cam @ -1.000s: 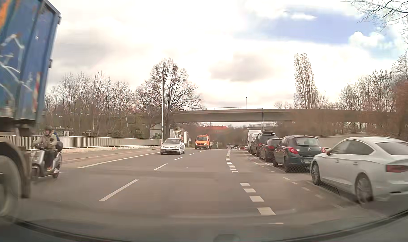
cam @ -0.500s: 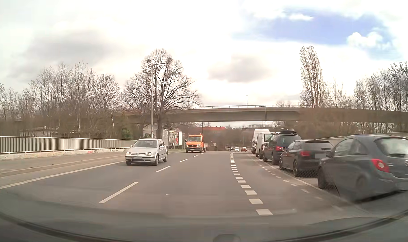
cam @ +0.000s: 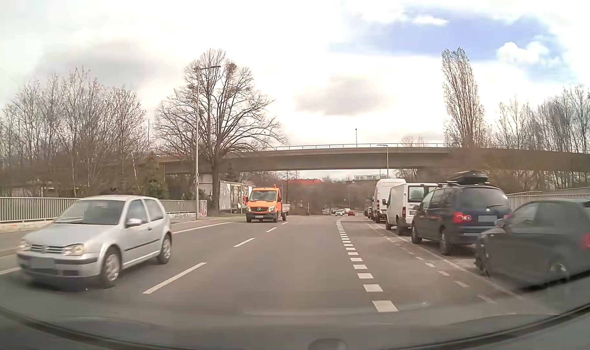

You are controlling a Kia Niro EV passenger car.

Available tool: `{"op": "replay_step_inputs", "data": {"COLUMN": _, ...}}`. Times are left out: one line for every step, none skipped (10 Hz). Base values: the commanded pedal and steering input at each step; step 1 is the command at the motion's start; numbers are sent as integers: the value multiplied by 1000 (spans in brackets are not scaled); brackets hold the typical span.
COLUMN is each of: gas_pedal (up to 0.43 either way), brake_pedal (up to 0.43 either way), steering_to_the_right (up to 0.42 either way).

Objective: Follow the waypoints while adhering to traffic rules and regulations

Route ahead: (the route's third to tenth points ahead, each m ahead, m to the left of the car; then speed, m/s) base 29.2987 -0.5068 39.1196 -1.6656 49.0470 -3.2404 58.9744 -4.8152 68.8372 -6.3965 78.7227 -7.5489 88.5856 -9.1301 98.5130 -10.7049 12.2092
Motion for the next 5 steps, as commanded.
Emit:
{"op": "replay_step_inputs", "data": {"gas_pedal": 47, "brake_pedal": 0, "steering_to_the_right": 15}}
{"op": "replay_step_inputs", "data": {"gas_pedal": 47, "brake_pedal": 0, "steering_to_the_right": 15}}
{"op": "replay_step_inputs", "data": {"gas_pedal": 47, "brake_pedal": 0, "steering_to_the_right": 17}}
{"op": "replay_step_inputs", "data": {"gas_pedal": 59, "brake_pedal": 0, "steering_to_the_right": 21}}
{"op": "replay_step_inputs", "data": {"gas_pedal": 59, "brake_pedal": 0, "steering_to_the_right": 22}}
